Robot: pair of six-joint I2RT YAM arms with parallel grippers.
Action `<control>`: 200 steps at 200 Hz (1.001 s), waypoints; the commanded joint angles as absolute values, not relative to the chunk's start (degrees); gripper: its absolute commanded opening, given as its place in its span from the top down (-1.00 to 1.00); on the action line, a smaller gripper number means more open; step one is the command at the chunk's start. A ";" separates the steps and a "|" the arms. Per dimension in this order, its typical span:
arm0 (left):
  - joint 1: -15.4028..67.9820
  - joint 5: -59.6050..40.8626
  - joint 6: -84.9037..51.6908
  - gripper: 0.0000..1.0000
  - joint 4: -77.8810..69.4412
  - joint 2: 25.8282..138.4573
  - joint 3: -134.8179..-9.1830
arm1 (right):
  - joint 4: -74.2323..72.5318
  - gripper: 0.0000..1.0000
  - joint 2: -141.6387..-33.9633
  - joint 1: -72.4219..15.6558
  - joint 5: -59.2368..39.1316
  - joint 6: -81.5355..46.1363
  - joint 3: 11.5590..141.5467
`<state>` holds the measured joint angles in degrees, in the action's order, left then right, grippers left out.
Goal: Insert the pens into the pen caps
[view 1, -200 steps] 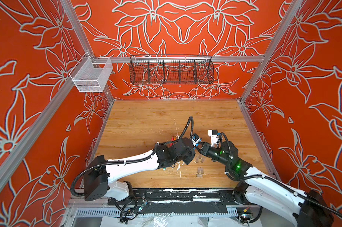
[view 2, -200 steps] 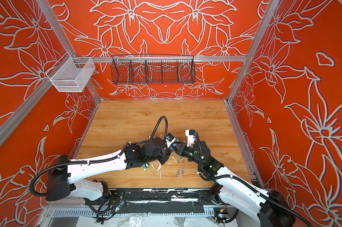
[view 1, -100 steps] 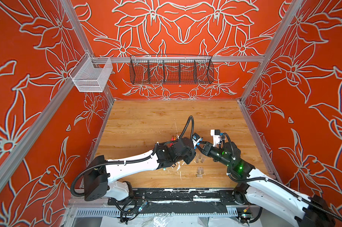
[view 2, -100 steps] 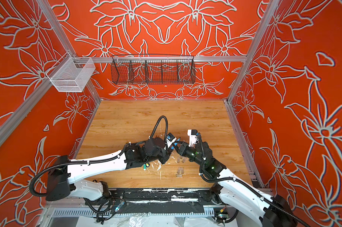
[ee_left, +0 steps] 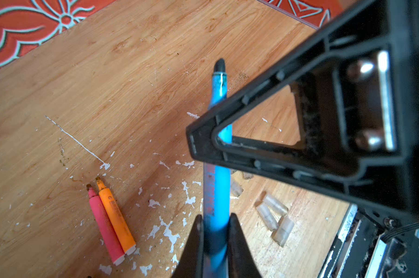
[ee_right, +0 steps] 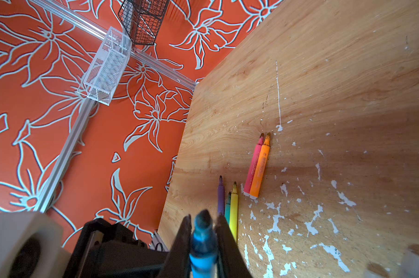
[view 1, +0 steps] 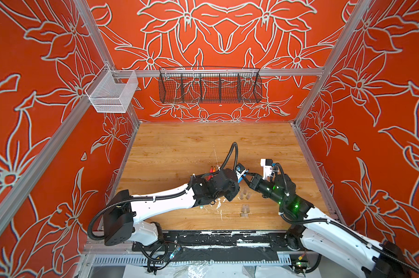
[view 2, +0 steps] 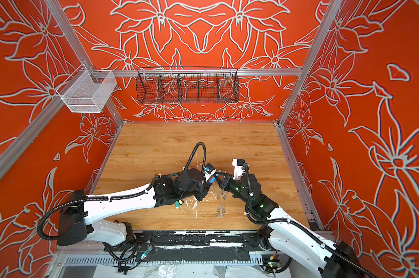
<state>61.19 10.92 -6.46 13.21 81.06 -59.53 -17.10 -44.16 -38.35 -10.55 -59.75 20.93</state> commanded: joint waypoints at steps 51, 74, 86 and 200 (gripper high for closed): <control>61.70 10.56 -6.06 0.30 11.80 82.20 -59.87 | -25.02 1.00 -39.47 -41.45 -10.07 -66.25 16.93; 61.70 10.63 -5.98 0.30 11.43 82.31 -59.75 | -26.21 1.00 -38.02 -42.72 -8.89 -67.44 15.77; 61.70 10.72 -5.98 0.30 11.27 82.29 -59.62 | -26.74 1.00 -37.61 -43.44 -8.32 -67.95 15.40; 61.61 12.20 -6.23 1.00 7.96 79.19 -56.69 | -29.80 0.81 -39.07 -47.97 -4.59 -67.97 14.59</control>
<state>61.89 10.24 -6.00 10.55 81.56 -57.98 -27.09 -39.40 -46.94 -5.39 -66.96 15.16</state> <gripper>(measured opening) 0.152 0.176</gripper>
